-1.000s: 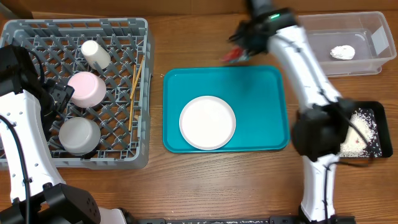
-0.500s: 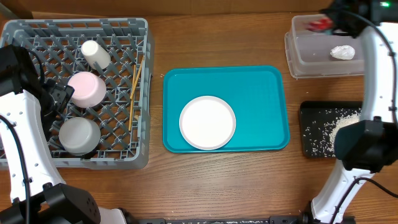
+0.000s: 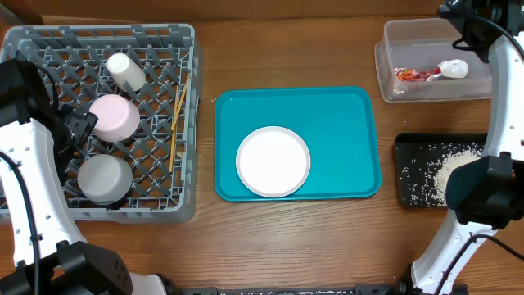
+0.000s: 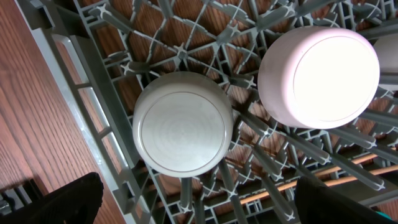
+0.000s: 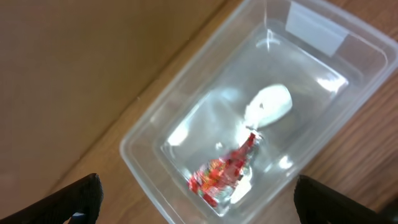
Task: Sort waste into correct bins and load items into the dishwasher
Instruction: 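Carry the red wrapper to the clear bin and release it, then retract the right arm and reach the left gripper toward the plate, then grasp the white plate rim on the teal tray with the left gripper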
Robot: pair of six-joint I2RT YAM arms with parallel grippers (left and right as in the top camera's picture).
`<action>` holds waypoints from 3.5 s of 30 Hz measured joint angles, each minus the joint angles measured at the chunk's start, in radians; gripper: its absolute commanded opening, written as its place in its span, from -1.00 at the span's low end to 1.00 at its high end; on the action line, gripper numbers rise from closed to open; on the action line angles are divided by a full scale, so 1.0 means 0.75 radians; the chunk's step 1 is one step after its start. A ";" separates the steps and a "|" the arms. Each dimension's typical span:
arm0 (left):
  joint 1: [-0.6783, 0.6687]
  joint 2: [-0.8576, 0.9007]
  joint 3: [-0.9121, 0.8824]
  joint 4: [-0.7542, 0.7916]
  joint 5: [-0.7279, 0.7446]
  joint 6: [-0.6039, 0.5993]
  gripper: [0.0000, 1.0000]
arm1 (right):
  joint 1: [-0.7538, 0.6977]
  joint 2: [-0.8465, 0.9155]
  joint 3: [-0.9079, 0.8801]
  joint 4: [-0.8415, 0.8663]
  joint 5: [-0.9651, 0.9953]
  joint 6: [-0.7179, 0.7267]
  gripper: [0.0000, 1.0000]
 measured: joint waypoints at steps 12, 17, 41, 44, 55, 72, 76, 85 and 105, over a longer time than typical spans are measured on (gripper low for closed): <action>0.000 0.000 0.000 0.000 0.000 0.000 1.00 | -0.007 -0.007 -0.048 -0.196 0.080 -0.001 1.00; 0.000 0.000 0.000 0.000 0.000 0.000 1.00 | -0.090 -0.086 -0.050 -0.204 0.211 -0.001 1.00; 0.000 0.000 0.000 0.001 0.003 0.000 1.00 | -0.538 -0.240 -0.050 -0.398 0.270 -0.001 1.00; 0.000 0.000 0.000 -0.002 0.068 -0.003 1.00 | -0.538 -0.240 -0.050 -0.398 0.270 -0.001 1.00; -0.276 0.000 -0.072 -0.145 0.723 0.420 1.00 | -0.538 -0.240 -0.050 -0.399 0.269 0.000 0.99; -1.646 0.195 -0.159 0.586 0.225 0.374 1.00 | -0.538 -0.240 -0.050 -0.399 0.269 0.001 1.00; -1.713 0.294 -0.159 0.658 0.123 0.343 1.00 | -0.538 -0.240 -0.050 -0.399 0.269 0.001 1.00; -1.723 0.532 -0.162 0.710 0.020 0.315 0.52 | -0.538 -0.240 -0.050 -0.399 0.269 0.000 1.00; -1.804 0.611 -0.165 0.755 -0.053 0.276 -0.36 | -0.538 -0.240 -0.050 -0.398 0.270 0.000 0.99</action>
